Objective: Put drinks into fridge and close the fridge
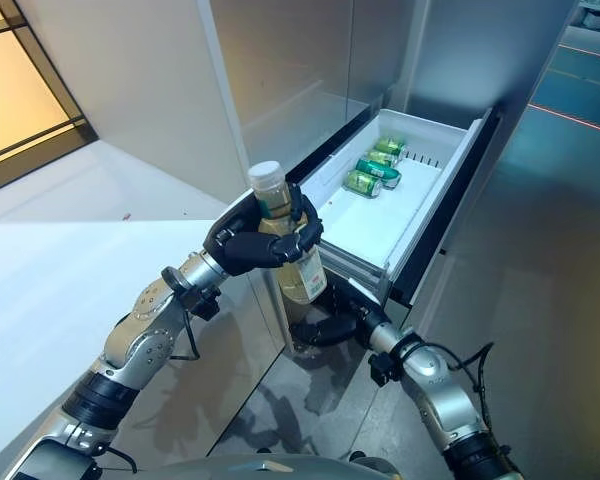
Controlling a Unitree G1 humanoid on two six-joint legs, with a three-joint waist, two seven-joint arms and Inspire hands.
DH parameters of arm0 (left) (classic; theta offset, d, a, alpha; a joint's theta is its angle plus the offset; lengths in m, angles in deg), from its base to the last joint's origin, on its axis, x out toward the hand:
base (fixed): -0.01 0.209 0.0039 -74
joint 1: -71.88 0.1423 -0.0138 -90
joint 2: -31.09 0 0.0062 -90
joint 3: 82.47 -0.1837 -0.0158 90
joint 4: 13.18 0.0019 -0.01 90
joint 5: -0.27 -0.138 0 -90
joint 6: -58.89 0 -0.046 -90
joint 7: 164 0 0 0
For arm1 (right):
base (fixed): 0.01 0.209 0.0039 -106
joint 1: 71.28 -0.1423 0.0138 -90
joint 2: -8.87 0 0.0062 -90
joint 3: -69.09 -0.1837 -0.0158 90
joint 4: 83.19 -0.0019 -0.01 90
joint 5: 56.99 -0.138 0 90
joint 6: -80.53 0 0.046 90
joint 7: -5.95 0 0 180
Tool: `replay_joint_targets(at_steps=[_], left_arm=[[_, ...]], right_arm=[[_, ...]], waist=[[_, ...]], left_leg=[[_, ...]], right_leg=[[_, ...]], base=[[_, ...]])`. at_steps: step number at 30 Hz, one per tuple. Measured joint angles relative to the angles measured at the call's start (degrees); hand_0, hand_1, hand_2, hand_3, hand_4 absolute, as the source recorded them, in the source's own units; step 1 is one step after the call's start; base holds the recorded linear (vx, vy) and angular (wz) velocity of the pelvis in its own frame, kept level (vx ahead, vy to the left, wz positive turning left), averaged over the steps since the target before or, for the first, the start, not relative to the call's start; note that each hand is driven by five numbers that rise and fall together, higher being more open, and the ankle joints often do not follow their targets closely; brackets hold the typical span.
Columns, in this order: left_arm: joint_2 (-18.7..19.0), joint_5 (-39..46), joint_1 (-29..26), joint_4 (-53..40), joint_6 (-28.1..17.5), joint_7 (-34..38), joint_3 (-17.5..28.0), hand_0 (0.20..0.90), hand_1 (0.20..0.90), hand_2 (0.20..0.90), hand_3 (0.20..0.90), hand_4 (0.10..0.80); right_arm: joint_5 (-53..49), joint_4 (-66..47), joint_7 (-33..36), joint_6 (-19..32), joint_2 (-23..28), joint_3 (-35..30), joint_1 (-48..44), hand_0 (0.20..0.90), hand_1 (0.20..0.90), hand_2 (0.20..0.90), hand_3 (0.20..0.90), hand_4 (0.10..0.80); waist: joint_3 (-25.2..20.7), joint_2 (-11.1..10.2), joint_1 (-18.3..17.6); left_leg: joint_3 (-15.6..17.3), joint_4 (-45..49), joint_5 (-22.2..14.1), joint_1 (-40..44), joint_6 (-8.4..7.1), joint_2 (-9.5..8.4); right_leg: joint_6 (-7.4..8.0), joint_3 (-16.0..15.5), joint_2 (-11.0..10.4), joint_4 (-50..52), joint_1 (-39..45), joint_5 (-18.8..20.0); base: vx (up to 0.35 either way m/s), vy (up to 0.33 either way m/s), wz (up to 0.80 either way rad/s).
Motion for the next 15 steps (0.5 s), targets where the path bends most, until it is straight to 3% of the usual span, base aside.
replay_joint_targets(at_steps=[4,15], left_arm=[[0.1,-0.6,0.0,0.0,0.5,-0.5,-0.5,0.3,0.3,0.3,0.2,0.1],[0.7,-5.7,-0.3,-1.1,-0.1,0.2,-1.6,0.3,0.3,0.3,0.2,0.1]], right_arm=[[-3.7,-2.3,-1.9,-1.8,1.9,0.0,-2.6,0.9,0.9,0.9,0.9,0.8],[-12.3,-2.4,-6.8,-12.9,5.4,1.0,-4.5,0.9,0.9,0.9,0.9,0.8]], waist=[[0.1,0.1,-0.4],[0.1,0.0,0.3]], left_leg=[[0.1,0.0,-0.1,0.0,-0.02,0.0],[0.8,0.0,-0.4,0.0,0.0,-0.06]], right_leg=[[0.0,0.2,0.0,0.0,0.0,0.0],[0.13,0.8,0.0,-0.3,-0.2,0.1]], base=[[0.0,0.0,0.0],[0.003,-0.01,-0.02]])
